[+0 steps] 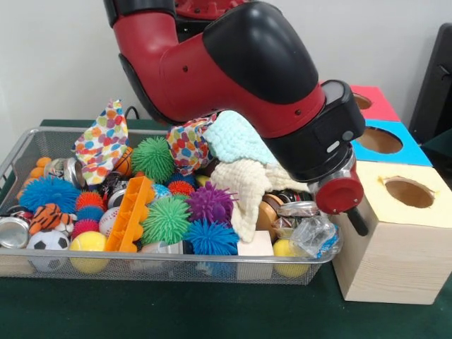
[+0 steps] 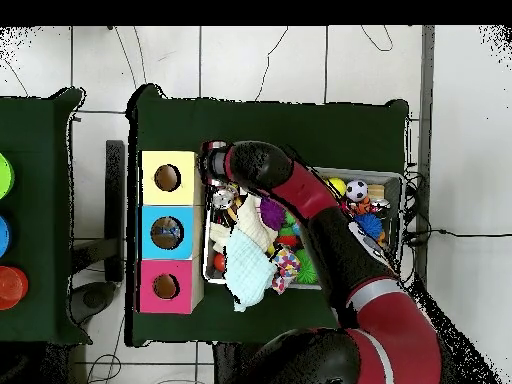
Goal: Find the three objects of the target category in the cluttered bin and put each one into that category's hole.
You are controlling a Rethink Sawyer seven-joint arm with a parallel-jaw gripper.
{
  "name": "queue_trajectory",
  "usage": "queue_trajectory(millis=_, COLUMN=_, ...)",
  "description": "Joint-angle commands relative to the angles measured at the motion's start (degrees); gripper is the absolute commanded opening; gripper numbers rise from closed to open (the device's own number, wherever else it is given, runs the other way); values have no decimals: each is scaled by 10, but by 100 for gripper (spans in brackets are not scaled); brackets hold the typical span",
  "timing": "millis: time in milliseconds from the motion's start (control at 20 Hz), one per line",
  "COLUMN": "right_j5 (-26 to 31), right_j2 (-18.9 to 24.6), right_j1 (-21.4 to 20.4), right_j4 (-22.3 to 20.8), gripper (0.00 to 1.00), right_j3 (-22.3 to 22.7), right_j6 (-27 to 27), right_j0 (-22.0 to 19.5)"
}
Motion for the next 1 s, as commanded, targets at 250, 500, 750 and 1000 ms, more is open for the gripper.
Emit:
queue_trajectory(millis=250, right_j5=16, right_j2=29, right_j1=-18, right_j4=-18, gripper=0, right_j3=48, right_j6=-15, right_j0=48)
queue_trajectory(millis=500, right_j5=30, right_j2=-15, right_j1=-42, right_j4=-25, gripper=0, right_j3=24, right_j6=12, right_j0=83)
queue_trajectory(millis=750, right_j5=44, right_j2=-76, right_j1=-60, right_j4=-41, gripper=0, right_j3=-18, right_j6=24, right_j0=123)
queue_trajectory(millis=1000, right_j5=113, right_j2=-170, right_j1=-70, right_j4=-78, gripper=0, right_j3=-110, right_j6=59, right_j0=185)
